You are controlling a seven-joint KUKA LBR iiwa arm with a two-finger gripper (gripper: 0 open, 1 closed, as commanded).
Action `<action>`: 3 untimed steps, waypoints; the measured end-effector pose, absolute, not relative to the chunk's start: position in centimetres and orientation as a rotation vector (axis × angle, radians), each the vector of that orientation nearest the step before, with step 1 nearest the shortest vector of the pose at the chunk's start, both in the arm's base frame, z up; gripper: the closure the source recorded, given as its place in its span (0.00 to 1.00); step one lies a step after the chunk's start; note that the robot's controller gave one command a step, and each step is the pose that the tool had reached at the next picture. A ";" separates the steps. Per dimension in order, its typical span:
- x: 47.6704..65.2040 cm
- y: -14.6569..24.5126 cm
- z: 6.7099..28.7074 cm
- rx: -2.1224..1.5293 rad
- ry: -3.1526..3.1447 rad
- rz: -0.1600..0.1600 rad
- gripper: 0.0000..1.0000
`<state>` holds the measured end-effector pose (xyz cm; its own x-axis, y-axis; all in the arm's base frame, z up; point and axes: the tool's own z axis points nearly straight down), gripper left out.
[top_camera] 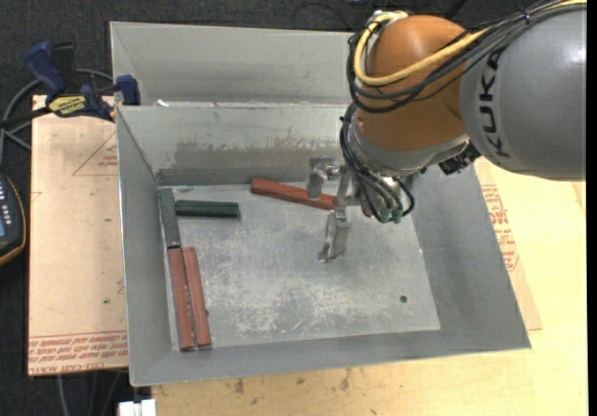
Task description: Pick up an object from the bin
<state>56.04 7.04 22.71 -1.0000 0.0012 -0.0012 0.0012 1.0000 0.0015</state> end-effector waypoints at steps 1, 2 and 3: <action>61.7 12.4 8.7 0.196 3.138 0.003 0.00; 64.9 19.9 6.9 0.175 3.135 0.007 0.00; 65.0 19.4 7.1 0.184 3.134 0.003 1.00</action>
Offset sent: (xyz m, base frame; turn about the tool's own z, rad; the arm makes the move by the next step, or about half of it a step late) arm 0.0574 0.0510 -0.1345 0.1277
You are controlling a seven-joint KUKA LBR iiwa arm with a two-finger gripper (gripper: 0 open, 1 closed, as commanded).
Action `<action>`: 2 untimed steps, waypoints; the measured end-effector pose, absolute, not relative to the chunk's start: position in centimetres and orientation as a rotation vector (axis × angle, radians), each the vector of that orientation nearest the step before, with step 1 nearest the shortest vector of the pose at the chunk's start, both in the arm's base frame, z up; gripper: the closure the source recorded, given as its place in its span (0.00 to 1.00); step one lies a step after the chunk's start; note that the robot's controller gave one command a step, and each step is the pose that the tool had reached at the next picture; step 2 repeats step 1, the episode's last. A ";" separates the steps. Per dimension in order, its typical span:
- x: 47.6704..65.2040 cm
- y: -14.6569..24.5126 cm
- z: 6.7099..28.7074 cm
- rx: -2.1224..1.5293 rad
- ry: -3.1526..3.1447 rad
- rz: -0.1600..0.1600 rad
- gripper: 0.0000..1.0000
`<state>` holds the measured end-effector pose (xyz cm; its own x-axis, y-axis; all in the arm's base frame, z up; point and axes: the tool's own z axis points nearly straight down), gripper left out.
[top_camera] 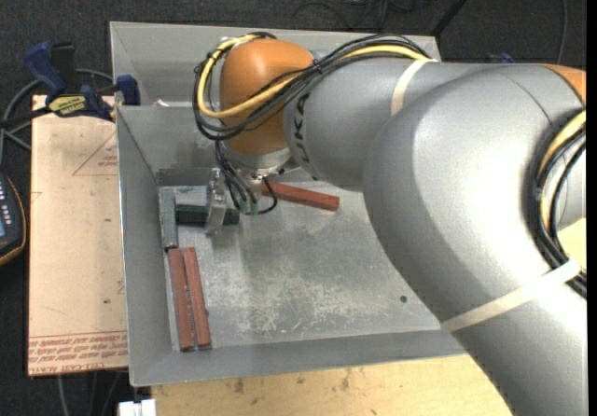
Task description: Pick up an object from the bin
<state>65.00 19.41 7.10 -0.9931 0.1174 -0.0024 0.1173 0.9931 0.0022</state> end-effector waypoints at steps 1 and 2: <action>60.4 20.6 20.2 0.170 3.128 0.008 1.00; 60.4 20.6 20.2 0.170 3.128 0.008 1.00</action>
Offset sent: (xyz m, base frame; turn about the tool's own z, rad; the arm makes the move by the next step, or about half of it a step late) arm -0.0467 0.0096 0.1253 -0.0047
